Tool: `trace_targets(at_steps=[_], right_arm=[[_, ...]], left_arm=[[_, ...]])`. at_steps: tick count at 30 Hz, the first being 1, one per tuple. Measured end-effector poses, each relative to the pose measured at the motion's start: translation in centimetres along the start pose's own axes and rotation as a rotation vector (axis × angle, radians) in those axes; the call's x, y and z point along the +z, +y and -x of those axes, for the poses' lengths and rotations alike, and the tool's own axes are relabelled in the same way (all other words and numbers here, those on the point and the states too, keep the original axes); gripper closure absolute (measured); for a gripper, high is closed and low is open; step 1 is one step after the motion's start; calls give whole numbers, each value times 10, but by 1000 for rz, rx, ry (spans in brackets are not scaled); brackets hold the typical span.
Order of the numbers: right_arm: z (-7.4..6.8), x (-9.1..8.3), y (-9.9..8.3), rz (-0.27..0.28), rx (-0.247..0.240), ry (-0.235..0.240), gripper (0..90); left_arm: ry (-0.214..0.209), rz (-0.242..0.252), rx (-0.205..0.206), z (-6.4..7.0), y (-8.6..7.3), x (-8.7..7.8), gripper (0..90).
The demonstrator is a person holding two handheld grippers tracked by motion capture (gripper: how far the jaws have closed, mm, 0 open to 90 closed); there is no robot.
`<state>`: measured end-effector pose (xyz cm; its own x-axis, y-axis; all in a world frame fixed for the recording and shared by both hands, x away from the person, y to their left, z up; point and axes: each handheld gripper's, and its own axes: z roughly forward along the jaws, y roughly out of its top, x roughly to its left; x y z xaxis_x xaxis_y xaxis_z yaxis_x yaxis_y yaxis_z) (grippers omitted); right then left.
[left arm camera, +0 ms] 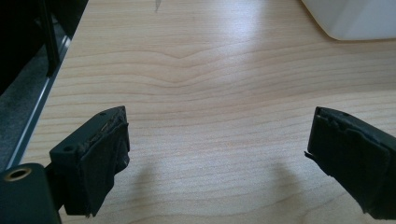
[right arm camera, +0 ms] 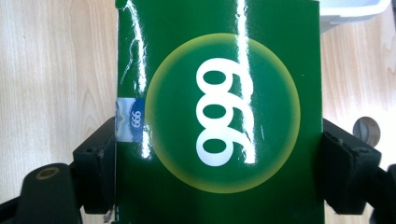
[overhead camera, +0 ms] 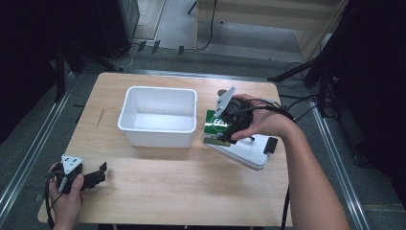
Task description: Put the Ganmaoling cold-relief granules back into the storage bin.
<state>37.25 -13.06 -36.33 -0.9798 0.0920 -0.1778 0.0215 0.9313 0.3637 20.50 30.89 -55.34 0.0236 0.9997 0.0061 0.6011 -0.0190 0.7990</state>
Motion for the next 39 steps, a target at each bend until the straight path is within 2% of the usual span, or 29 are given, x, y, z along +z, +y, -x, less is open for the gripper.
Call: trace_targets(at_steps=[6,13,18,23,29,39], right_arm=[[8,-5,9,-10,-14,-5,169],[17,-11,25,11,-13,-8,169],[19,-11,36,-8,-32,-15,168],[25,-15,46,11,-30,-13,169],[31,-14,60,-7,-46,-8,169],[39,-8,83,5,-56,5,169]], left_arm=[[-2,0,3,0,0,0,63],[-3,1,2,0,0,0,63],[-3,2,5,0,0,0,63],[-3,1,4,0,0,0,63],[-5,-2,4,0,0,0,63],[-2,0,12,1,0,0,63]])
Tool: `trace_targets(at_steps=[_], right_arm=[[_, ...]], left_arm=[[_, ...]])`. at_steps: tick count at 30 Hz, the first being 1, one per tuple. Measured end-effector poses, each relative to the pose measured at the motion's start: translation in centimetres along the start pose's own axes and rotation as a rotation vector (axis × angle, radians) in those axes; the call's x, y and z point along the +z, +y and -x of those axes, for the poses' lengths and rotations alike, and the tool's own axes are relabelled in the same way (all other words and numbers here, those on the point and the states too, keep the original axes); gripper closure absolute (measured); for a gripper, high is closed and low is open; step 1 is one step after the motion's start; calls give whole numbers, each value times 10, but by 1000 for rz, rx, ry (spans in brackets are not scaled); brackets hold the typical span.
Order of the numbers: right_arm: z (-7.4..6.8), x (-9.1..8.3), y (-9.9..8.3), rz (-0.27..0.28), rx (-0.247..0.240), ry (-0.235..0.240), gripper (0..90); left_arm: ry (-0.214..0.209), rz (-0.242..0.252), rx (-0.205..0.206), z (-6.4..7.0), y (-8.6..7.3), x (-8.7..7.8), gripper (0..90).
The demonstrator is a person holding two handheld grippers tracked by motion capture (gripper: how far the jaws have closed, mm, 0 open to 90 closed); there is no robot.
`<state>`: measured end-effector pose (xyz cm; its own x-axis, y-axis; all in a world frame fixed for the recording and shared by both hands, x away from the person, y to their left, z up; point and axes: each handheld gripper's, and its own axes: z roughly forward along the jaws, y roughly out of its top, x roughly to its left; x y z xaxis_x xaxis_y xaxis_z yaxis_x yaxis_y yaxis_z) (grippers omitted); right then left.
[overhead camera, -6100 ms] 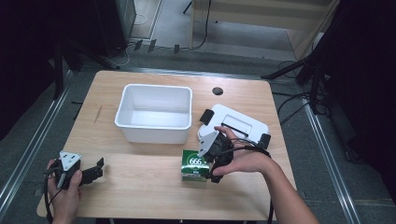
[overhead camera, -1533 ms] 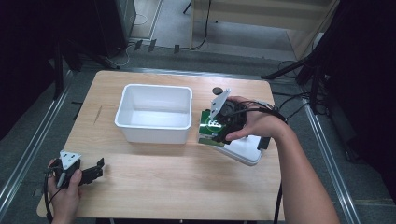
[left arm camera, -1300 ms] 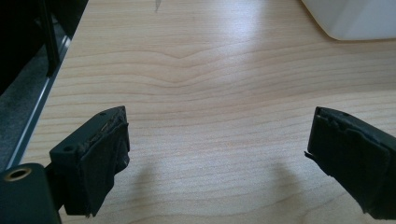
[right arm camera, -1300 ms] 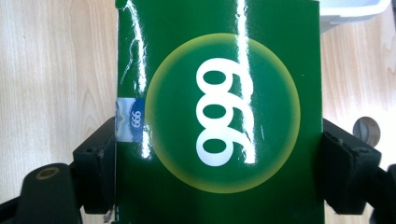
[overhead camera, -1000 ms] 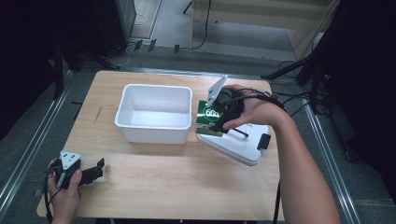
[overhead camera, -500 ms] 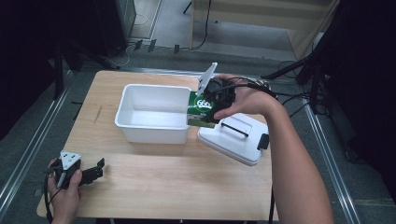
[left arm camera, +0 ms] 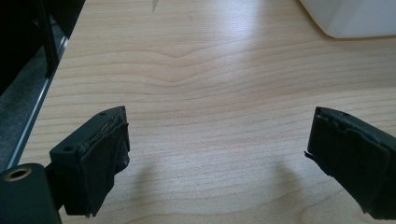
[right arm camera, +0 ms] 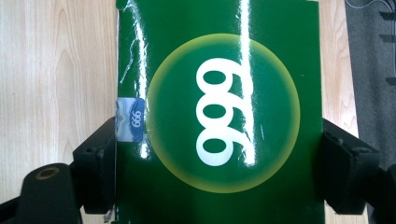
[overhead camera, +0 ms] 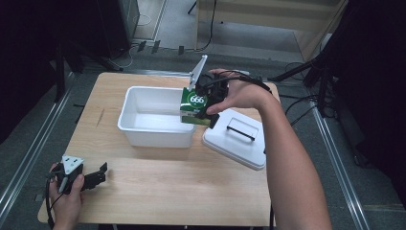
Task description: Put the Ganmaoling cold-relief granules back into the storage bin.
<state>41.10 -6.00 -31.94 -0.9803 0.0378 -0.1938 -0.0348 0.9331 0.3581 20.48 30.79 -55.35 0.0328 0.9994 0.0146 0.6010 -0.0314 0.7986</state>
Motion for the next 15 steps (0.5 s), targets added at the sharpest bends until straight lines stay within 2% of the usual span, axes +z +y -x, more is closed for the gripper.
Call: trace_targets(at_steps=[15], right_arm=[[10,19,26,-3,-3,27,169]], left_arm=[[-4,0,-5,-1,0,0,63]])
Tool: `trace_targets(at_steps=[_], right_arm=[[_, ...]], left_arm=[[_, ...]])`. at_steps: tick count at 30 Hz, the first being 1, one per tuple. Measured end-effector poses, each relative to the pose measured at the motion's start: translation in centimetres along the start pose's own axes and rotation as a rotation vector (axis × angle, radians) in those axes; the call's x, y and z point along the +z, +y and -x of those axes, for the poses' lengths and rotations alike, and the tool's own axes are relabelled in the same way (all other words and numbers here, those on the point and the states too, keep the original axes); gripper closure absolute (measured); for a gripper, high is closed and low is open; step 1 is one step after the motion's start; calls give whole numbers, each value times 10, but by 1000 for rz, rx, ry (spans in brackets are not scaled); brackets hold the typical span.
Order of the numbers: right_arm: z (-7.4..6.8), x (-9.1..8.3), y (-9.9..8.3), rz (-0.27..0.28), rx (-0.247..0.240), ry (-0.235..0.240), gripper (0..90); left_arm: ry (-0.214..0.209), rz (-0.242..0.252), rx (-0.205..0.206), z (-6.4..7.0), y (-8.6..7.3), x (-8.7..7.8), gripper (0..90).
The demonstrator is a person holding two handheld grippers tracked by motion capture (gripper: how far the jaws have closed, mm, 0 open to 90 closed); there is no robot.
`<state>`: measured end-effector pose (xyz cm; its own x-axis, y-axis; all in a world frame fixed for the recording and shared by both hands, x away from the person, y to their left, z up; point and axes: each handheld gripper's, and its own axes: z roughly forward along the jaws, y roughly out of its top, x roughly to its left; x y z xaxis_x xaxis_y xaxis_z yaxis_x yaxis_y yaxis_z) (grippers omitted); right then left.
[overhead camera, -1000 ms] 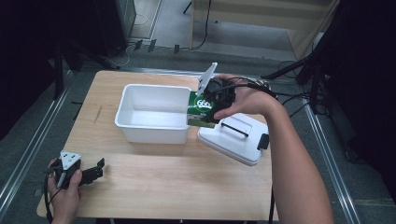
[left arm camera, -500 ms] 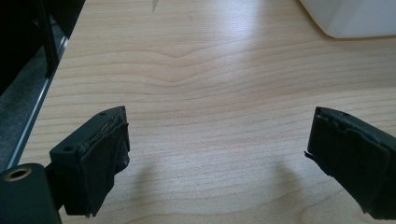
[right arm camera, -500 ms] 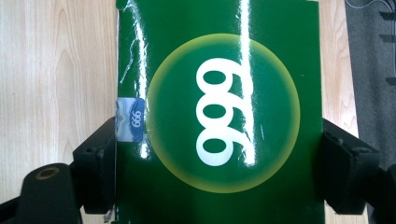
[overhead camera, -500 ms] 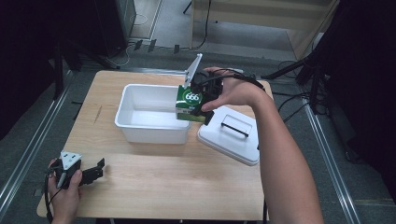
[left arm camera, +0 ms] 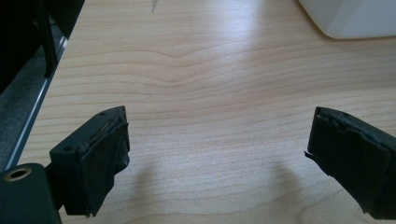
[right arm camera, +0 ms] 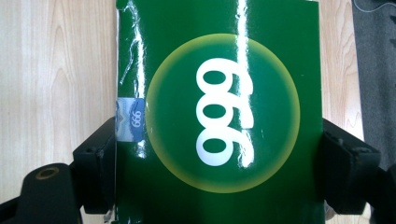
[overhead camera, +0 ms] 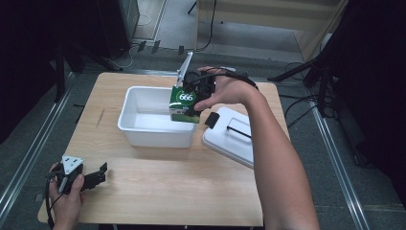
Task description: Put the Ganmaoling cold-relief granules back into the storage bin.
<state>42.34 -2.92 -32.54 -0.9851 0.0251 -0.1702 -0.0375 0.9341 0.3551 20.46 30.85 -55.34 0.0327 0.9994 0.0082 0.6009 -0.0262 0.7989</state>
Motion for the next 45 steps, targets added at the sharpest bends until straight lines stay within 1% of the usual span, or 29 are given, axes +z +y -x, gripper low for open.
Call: trace_targets(at_steps=[3,6,7,11,20,23,25,26,31,35,38,41,42,45], right_arm=[[2,6,4,-7,1,-4,169],[1,10,9,-2,-3,1,169],[0,12,11,-1,-13,5,168],[0,19,16,-3,-20,9,168],[1,33,24,-7,-35,-8,168],[4,36,23,-7,-26,-13,167],[5,39,22,-21,-8,-15,167],[6,41,22,-15,-18,-15,167],[9,49,16,-31,-21,-15,166],[10,55,13,-31,-22,-15,166],[9,60,11,-33,-28,-23,165],[9,64,10,-40,-10,-21,165],[10,67,10,-33,-26,-21,164],[11,72,8,-35,-13,-16,164]], left_arm=[[1,1,-3,0,0,0,63],[1,2,-7,0,0,0,63],[1,2,-7,0,0,0,62],[1,4,-6,0,0,0,63],[5,7,-13,-1,0,0,62],[4,7,-11,-1,0,0,62],[3,8,-13,-1,0,0,62],[3,8,-13,-1,0,0,62],[2,10,-13,-1,0,0,62],[2,8,-11,-1,0,0,63],[1,9,-11,-1,0,0,63],[2,11,-12,-1,0,0,62],[3,11,-10,-1,0,0,62],[2,12,-13,-1,0,0,63]])
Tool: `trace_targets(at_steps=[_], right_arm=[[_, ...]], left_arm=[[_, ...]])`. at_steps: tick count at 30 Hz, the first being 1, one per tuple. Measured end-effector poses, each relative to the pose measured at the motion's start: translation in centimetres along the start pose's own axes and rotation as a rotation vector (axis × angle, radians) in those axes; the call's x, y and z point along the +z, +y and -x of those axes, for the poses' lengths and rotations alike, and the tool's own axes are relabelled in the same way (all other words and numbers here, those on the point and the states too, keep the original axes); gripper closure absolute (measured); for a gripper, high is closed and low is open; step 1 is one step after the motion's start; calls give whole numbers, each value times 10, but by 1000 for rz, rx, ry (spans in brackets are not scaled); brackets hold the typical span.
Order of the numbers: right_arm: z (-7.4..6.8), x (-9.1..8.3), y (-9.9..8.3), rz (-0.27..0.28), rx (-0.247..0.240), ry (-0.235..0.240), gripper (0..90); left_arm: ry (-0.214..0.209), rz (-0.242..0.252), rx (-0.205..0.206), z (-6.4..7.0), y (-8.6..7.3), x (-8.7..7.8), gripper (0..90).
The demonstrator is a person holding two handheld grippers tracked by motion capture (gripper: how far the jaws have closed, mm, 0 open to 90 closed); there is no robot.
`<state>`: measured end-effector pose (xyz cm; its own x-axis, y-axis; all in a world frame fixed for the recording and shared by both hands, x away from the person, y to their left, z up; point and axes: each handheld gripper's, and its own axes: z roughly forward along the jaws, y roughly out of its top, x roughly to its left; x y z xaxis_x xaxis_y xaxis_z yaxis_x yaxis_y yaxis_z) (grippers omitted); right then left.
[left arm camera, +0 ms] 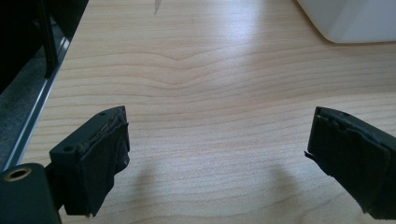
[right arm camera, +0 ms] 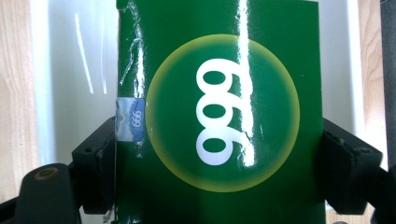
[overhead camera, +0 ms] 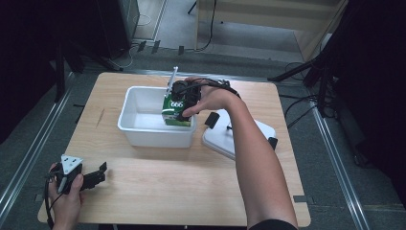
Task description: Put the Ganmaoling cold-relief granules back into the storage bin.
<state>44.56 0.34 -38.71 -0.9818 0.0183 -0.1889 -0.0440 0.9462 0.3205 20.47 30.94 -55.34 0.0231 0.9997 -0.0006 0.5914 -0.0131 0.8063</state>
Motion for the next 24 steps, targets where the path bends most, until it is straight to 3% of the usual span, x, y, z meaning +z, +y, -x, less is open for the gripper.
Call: trace_targets(at_steps=[7,12,24], right_arm=[[1,16,-6,-1,11,12,164],[3,24,-9,-3,70,-1,161],[1,40,-8,-34,53,-7,153]], left_arm=[[-1,1,-2,0,0,0,63],[-9,2,6,1,0,0,62],[-12,0,11,0,0,-1,62]])
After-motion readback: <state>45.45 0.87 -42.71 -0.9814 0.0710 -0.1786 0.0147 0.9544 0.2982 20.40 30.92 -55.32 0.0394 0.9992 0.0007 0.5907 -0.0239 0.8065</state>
